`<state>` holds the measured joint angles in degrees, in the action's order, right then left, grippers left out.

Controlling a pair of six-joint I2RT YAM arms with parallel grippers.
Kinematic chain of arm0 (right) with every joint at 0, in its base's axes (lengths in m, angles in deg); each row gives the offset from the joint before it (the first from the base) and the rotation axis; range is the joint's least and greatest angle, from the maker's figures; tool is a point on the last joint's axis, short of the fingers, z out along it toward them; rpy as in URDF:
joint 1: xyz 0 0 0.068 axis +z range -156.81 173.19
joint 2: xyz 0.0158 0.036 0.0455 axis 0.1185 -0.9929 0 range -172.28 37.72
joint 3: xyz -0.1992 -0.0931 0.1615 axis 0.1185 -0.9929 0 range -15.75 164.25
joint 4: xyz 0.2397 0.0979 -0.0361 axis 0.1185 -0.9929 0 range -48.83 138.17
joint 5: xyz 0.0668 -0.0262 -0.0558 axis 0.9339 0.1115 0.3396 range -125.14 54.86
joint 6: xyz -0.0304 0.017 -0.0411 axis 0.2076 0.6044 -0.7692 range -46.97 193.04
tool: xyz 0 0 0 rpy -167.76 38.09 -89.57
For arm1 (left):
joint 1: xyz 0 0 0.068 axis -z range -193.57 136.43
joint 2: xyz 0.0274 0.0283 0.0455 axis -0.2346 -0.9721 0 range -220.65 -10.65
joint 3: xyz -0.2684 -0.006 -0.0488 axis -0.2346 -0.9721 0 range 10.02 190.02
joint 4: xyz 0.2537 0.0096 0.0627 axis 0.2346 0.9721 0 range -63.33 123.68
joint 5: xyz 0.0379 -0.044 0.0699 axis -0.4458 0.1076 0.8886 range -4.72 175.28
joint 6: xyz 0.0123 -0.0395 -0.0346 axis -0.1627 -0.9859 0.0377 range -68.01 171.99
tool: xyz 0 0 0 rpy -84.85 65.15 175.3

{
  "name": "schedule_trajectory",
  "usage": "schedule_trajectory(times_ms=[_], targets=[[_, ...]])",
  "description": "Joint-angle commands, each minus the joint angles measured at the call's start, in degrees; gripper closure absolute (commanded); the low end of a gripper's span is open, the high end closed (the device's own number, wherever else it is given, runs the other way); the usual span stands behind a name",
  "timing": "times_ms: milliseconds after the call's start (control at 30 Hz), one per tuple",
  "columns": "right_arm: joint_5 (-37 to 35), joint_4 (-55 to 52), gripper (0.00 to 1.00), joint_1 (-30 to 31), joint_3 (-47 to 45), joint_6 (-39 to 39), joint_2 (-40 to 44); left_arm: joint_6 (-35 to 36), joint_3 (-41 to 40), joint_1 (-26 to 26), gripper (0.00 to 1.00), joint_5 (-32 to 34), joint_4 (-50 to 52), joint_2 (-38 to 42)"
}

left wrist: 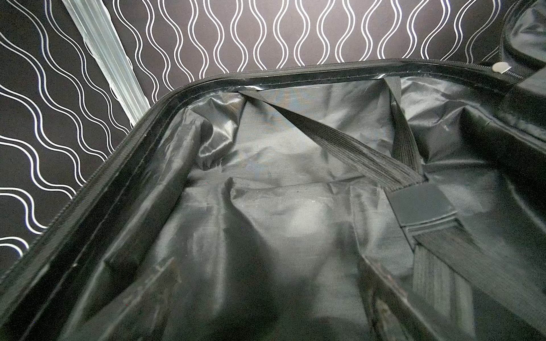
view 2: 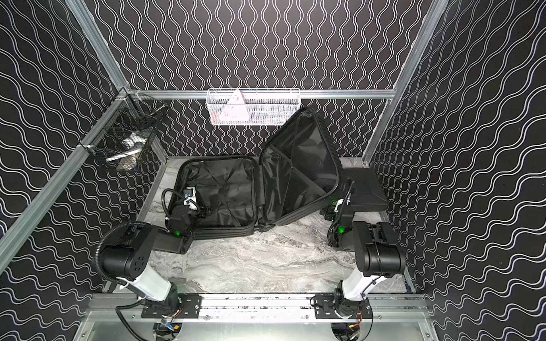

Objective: Close the suitcase zippers
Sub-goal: Close the suitcase at the center of the board.

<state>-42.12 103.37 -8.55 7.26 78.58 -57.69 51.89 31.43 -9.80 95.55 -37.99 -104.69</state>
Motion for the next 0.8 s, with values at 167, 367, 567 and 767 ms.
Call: schedule_trajectory(times_ms=[167, 367, 567, 767], targets=[[0.24, 0.24, 0.0, -0.01, 0.31, -0.68, -0.12, 0.71, -0.14, 0.02, 0.01, -0.86, 6.0, -0.82], [0.28, 0.15, 0.0, 0.01, 0.33, -0.6, -0.12, 0.71, -0.14, 0.03, 0.01, -0.95, 5.95, -0.71], [0.34, 0.16, 0.0, -0.02, 0.37, -0.59, -0.12, 0.62, -0.05, 0.02, 0.01, -1.12, 6.1, -0.72], [-6.04, -2.76, 0.0, 0.09, 0.0, 1.97, 4.76, -0.7, -1.05, 0.05, 0.01, 3.19, 6.5, 2.12]])
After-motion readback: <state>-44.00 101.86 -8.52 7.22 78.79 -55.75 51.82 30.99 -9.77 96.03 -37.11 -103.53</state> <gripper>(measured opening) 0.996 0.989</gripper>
